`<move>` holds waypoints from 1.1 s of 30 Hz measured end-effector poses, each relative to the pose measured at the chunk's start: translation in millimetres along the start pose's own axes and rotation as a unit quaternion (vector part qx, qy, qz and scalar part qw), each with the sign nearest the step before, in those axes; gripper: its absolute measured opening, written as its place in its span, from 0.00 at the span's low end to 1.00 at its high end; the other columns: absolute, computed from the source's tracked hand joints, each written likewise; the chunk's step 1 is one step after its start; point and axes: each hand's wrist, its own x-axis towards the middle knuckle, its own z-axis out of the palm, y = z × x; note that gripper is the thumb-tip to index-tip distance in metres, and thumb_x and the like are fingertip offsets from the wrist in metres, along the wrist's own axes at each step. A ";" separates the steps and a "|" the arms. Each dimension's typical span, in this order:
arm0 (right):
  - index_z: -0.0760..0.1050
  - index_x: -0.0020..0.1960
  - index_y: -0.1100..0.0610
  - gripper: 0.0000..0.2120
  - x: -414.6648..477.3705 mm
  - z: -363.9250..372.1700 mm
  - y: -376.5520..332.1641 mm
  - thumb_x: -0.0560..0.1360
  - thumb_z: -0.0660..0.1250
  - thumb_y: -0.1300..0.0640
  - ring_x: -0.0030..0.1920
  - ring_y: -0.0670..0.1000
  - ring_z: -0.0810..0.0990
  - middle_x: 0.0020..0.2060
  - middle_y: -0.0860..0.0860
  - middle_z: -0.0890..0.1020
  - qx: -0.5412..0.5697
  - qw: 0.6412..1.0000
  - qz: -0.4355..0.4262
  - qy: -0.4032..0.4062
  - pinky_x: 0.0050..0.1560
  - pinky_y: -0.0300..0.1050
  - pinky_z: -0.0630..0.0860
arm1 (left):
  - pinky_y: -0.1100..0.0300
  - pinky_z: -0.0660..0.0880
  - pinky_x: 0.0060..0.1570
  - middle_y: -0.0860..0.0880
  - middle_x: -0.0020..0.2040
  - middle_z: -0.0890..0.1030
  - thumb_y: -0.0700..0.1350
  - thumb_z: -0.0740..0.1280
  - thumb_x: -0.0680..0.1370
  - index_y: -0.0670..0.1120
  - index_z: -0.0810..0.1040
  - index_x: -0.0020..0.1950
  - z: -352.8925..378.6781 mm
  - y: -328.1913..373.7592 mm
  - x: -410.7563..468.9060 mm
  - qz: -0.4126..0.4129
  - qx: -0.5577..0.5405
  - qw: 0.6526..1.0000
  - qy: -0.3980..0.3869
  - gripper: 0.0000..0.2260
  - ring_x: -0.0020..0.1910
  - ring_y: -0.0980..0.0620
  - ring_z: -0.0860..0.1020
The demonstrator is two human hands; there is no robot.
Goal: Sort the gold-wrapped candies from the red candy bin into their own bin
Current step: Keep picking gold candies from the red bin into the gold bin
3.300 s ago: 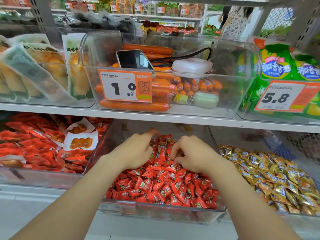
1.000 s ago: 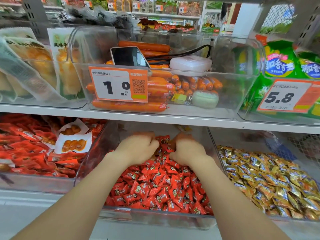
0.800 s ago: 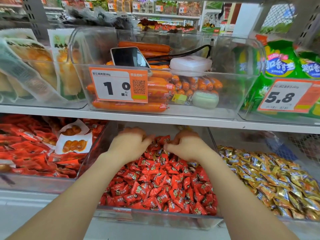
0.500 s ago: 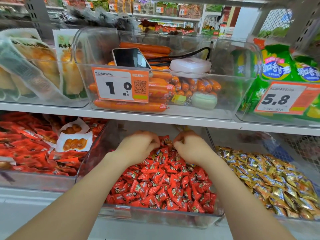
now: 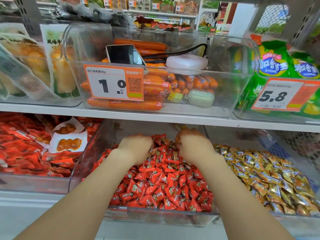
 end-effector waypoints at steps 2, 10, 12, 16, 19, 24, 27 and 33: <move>0.74 0.68 0.56 0.15 1.5 3.3 2.1 0.82 0.68 0.57 0.60 0.62 0.80 0.63 0.57 0.76 -0.041 0.998 -0.014 -0.034 0.56 0.54 0.80 | 0.52 0.77 0.55 0.49 0.59 0.77 0.53 0.68 0.82 0.52 0.78 0.61 0.1 -2.2 -0.9 0.005 -0.023 1.000 0.013 0.10 0.59 0.44 0.78; 0.71 0.76 0.50 0.22 15.2 20.4 1.8 0.83 0.66 0.52 0.67 0.59 0.78 0.70 0.54 0.77 0.006 0.985 -0.075 -0.157 0.67 0.55 0.77 | 0.57 0.67 0.39 0.57 0.37 0.75 0.53 0.63 0.85 0.52 0.79 0.51 -9.6 -9.6 -17.0 0.057 -0.135 0.988 0.047 0.08 0.39 0.54 0.74; 0.73 0.75 0.51 0.22 12.5 14.3 4.7 0.83 0.69 0.50 0.69 0.56 0.76 0.70 0.52 0.77 0.041 0.982 -0.081 -0.165 0.67 0.46 0.74 | 0.54 0.72 0.39 0.53 0.37 0.79 0.50 0.60 0.86 0.49 0.79 0.47 -13.1 -8.2 -24.5 0.057 -0.146 0.987 0.042 0.12 0.38 0.53 0.77; 0.78 0.64 0.51 0.17 4.6 6.8 4.6 0.78 0.75 0.48 0.61 0.52 0.79 0.63 0.49 0.79 0.096 0.983 -0.083 -0.130 0.56 0.42 0.74 | 0.50 0.76 0.39 0.48 0.32 0.77 0.49 0.58 0.83 0.47 0.72 0.37 -20.1 -4.2 -39.3 0.035 -0.183 0.981 0.055 0.16 0.34 0.47 0.77; 0.80 0.53 0.49 0.10 -1.7 2.7 2.8 0.75 0.78 0.51 0.39 0.49 0.85 0.47 0.50 0.84 0.198 0.971 -0.061 -0.117 0.40 0.44 0.81 | 0.52 0.75 0.37 0.49 0.31 0.76 0.54 0.60 0.82 0.48 0.72 0.34 -24.7 4.2 -52.5 0.008 -0.170 0.983 0.067 0.18 0.33 0.47 0.76; 0.82 0.55 0.49 0.07 -28.0 -14.4 7.5 0.78 0.77 0.53 0.24 0.47 0.81 0.30 0.48 0.85 0.343 0.936 -0.047 -0.070 0.25 0.35 0.71 | 0.51 0.78 0.40 0.47 0.33 0.77 0.55 0.59 0.81 0.46 0.73 0.34 -30.6 15.2 -71.0 -0.021 -0.182 0.978 0.099 0.19 0.35 0.44 0.76; 0.84 0.55 0.49 0.08 -45.9 -18.6 9.9 0.78 0.77 0.52 0.24 0.50 0.79 0.36 0.55 0.87 0.406 0.911 -0.050 -0.043 0.27 0.36 0.71 | 0.53 0.73 0.36 0.48 0.29 0.73 0.53 0.58 0.81 0.45 0.70 0.34 -30.6 23.1 -81.6 -0.004 -0.200 0.972 0.120 0.18 0.30 0.46 0.71; 0.83 0.54 0.53 0.04 -89.3 -35.5 43.1 0.81 0.72 0.59 0.23 0.48 0.67 0.30 0.52 0.79 0.551 0.835 -0.003 -0.008 0.25 0.38 0.64 | 0.57 0.68 0.31 0.53 0.27 0.74 0.50 0.61 0.81 0.50 0.73 0.35 -27.2 52.6 -115.3 0.047 -0.245 0.955 0.159 0.14 0.27 0.54 0.69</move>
